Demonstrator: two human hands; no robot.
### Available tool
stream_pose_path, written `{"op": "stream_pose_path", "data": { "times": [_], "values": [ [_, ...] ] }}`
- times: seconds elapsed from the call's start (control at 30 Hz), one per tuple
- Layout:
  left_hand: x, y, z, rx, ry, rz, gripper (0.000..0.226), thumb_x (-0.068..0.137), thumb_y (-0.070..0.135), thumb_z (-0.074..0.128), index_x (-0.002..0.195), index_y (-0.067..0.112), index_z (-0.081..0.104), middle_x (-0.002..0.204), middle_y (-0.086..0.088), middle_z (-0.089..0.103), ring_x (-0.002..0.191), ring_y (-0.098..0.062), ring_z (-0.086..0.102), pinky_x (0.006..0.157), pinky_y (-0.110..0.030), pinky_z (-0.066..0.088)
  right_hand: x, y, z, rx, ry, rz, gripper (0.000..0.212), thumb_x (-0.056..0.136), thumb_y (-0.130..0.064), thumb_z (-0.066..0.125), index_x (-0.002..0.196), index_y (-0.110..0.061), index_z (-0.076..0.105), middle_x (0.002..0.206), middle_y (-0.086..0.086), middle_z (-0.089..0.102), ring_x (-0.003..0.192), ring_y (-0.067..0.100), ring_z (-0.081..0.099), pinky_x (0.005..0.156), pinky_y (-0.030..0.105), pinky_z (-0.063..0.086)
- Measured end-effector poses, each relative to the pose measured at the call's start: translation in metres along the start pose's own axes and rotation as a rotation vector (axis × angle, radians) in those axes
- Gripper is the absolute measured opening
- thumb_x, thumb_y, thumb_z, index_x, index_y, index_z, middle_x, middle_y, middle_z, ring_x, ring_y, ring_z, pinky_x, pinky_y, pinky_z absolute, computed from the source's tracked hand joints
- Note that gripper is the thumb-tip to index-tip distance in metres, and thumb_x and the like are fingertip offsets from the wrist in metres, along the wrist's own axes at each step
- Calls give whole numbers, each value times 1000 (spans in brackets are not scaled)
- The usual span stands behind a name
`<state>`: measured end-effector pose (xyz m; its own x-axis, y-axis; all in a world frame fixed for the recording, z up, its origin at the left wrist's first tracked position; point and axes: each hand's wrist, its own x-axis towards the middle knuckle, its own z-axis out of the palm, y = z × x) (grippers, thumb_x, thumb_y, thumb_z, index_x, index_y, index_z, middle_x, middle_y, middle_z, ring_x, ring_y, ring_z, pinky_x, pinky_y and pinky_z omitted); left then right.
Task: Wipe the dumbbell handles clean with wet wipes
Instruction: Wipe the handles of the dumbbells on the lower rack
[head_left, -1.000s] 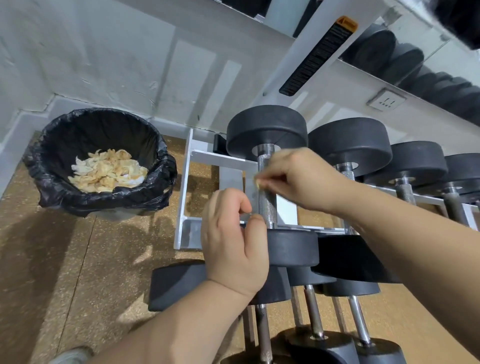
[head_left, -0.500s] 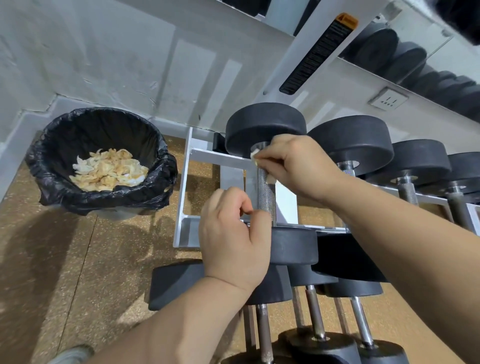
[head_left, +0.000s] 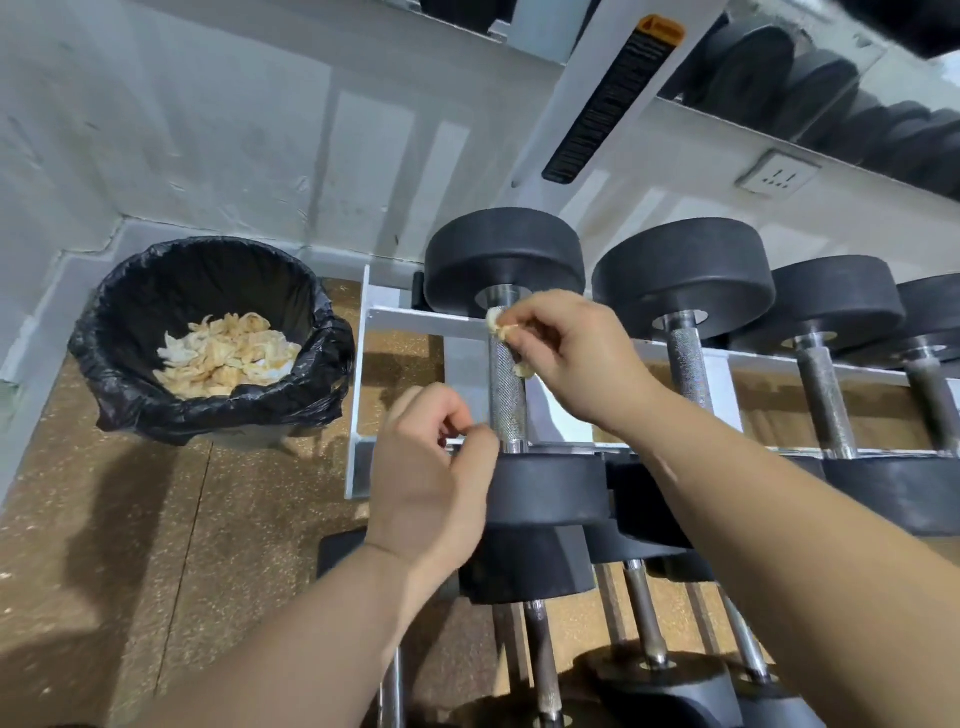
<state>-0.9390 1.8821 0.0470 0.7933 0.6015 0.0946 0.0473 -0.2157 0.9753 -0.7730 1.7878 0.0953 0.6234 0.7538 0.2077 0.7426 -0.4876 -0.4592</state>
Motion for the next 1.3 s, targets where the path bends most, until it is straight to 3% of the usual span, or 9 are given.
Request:
{"op": "stream_pose_path", "data": {
  "times": [0.17, 0.4, 0.53, 0.63, 0.73, 0.87, 1.0, 1.1, 1.3],
  "values": [
    [6, -13, -3, -29, -95, -11, 15, 77, 30, 50, 70, 17, 49, 70, 10, 41, 68, -16, 40, 63, -33, 32, -20, -3, -10, 366, -338, 127, 8, 86, -12, 77, 87, -20, 75, 74, -1, 66, 69, 8, 59, 71, 30, 50],
    [2, -2, -10, 182, -62, -6, 17, 82, 38, 48, 76, 23, 52, 79, -2, 54, 79, -22, 51, 70, -35, 39, -3, -5, 14, 317, 126, 275, 5, 90, -19, 69, 88, -23, 70, 71, -17, 54, 65, -2, 48, 67, 23, 40],
    [0, 28, -12, 238, 18, -20, 20, 85, 38, 52, 73, 22, 54, 72, 1, 54, 72, -20, 53, 65, -39, 40, -23, -7, 4, 429, -94, 291, 7, 85, -15, 74, 82, -21, 71, 68, -13, 54, 63, 2, 52, 66, 24, 45],
    [3, 44, 6, 235, 43, -139, 30, 80, 54, 49, 81, 25, 57, 86, 0, 57, 84, -21, 54, 76, -42, 43, -37, -7, -6, 449, -241, 310, 4, 80, -16, 79, 81, -17, 76, 69, -6, 61, 61, 6, 52, 64, 21, 45],
    [9, 37, 22, 364, 63, -304, 44, 73, 69, 48, 82, 26, 56, 92, -1, 60, 88, -25, 57, 84, -46, 50, -26, -6, 1, 405, -63, 338, 6, 82, -14, 73, 80, -20, 73, 79, -8, 62, 70, 6, 55, 66, 18, 41],
    [6, 34, 21, 351, 39, -249, 44, 74, 68, 51, 82, 25, 54, 87, -4, 59, 79, -26, 57, 67, -39, 45, -3, -6, 10, 465, 147, 405, 14, 87, -14, 68, 81, -25, 65, 87, -9, 57, 76, 2, 52, 66, 10, 35],
    [5, 36, 17, 279, -13, -278, 38, 69, 62, 62, 82, 27, 54, 88, -2, 60, 81, -24, 57, 68, -35, 40, -19, -8, 4, 538, 7, 432, 12, 85, -16, 72, 78, -23, 65, 74, -14, 59, 68, 1, 53, 66, 20, 41],
    [7, 37, 14, 267, -22, -288, 46, 61, 66, 67, 82, 28, 54, 87, 1, 61, 82, -20, 57, 70, -35, 43, -42, -9, 0, 719, -208, 475, 8, 81, -15, 78, 82, -12, 71, 70, -10, 64, 58, -5, 53, 59, 13, 43],
    [5, 38, 9, 216, -46, -353, 39, 56, 52, 62, 81, 25, 52, 89, -10, 56, 76, -21, 50, 68, -38, 42, -6, -11, 18, 800, 138, 596, 9, 89, -20, 71, 81, -21, 66, 73, -8, 59, 63, 4, 53, 62, 19, 44]
  ]
}}
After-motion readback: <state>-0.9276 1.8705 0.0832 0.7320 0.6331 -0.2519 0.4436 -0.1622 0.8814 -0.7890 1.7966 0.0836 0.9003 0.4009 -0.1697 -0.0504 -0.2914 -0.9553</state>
